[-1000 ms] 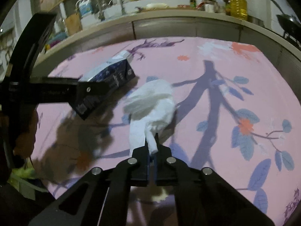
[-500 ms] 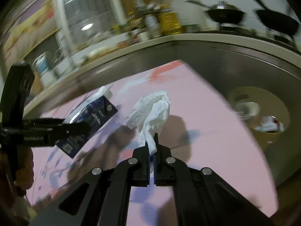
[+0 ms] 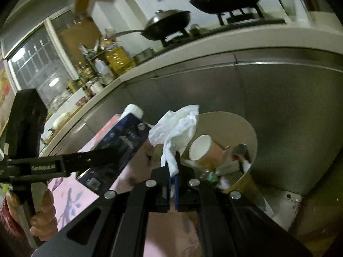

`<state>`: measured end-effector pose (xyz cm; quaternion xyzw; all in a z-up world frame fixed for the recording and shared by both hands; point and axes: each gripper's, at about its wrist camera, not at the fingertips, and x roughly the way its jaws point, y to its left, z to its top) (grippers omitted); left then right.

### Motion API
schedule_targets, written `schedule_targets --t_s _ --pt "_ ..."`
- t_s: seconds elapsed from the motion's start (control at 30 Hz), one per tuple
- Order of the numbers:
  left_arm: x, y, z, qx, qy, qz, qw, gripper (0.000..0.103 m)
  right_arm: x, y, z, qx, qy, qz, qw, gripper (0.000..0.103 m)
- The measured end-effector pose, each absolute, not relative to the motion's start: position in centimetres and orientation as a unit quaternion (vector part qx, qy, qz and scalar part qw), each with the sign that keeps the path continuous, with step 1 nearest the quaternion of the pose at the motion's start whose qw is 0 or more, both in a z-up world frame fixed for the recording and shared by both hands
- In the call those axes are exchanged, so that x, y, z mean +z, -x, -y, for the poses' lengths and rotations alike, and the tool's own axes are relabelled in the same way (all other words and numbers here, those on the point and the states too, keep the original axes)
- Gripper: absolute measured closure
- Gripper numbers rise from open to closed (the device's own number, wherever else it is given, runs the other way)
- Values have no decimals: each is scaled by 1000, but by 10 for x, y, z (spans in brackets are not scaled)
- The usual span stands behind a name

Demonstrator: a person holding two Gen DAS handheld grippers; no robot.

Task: Collect trash
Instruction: 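Carry carton and tissue to the bin and open both grippers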

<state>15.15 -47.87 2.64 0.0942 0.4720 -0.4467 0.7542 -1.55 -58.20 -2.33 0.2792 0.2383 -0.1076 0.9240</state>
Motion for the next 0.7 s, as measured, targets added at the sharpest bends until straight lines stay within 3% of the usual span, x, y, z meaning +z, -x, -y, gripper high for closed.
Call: schedule_targets --t_s 0.23,0.27,0.3,0.37,0.7 --pt "-7 -168 534 -445 -114 -495 737 52 -52 -1 619 -105 -318 -261 905 97" --pt "-11 -169 538 -440 -115 -500 737 50 -53 -6 623 -104 -323 -260 904 88" --pt "-13 -172 540 -436 -113 -506 736 47 -54 -6 625 -104 -324 -258 904 69" --pt "-13 -177 542 -428 -97 -510 740 37 -53 -4 624 -111 -321 -248 907 50" --pt "31 -156 500 -430 -81 -448 779 37 -33 42 621 -128 -363 -179 905 50"
